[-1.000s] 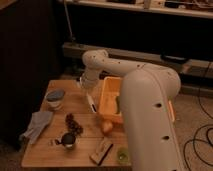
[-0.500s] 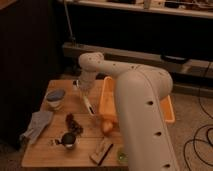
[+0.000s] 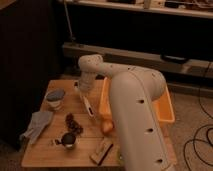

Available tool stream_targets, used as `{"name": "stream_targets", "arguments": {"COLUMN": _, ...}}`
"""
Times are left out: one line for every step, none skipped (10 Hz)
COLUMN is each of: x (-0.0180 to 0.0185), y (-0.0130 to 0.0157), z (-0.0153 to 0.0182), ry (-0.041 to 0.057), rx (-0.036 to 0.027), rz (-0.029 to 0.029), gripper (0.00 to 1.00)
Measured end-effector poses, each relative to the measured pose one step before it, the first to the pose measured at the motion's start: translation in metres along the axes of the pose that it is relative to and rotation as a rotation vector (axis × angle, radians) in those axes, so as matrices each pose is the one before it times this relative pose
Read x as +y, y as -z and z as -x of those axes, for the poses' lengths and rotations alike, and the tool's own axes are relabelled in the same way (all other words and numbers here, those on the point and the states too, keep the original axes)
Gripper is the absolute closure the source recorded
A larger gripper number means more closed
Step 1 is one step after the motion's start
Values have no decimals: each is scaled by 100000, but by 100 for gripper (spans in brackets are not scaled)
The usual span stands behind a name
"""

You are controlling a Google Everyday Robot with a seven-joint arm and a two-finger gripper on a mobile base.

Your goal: Place brush in table surface

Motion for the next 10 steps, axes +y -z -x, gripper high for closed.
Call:
{"name": "stream_targets", "arguments": {"x": -143, "y": -372, "z": -33, "ry": -497, "rx": 344, "rz": 444, "gripper": 35}}
{"name": "stream_targets", "arguments": {"x": -137, "y": -224, "z": -96, "ry": -89, "rx": 180, "rz": 376, "gripper": 24}}
{"name": "stream_targets", "arguments": {"x": -38, "y": -97, "z": -9, "ry": 181, "rx": -144, "rz": 306, "gripper": 21}}
{"name": "stream_targets", "arguments": {"x": -33, "y": -57, "z": -98, "ry": 359, "rx": 146, "rz": 7, "gripper": 20}}
{"name": "stream_targets", "arguments": {"x": -24, "y": 138, "z": -3, "ry": 600, "rx": 265, "rz": 146, "gripper": 20}}
{"name": "stream_targets", "arguments": {"x": -188, "y": 309, "z": -317, "ry": 827, "rx": 1974, "rz": 597, "gripper": 20}}
{"name": "stream_targets", "arguments": {"x": -267, "y": 407, "z": -361, "ry": 885, "rx": 1316, "rz": 777, "gripper": 20}}
{"name": "stream_targets", "arguments": {"x": -367, "y": 1057, "z": -618, "ry": 1336, "rx": 2287, "rz": 1390, "gripper": 20}}
{"name": "stream_targets", "arguments": {"x": -142, "y": 1154, "z": -565, "ry": 906, "rx": 1814, "rz": 790, "gripper": 20}}
{"name": "stream_targets", "arguments": {"x": -96, "y": 836, "z": -375, "ry": 164, "rx": 666, "rz": 181, "gripper": 20}}
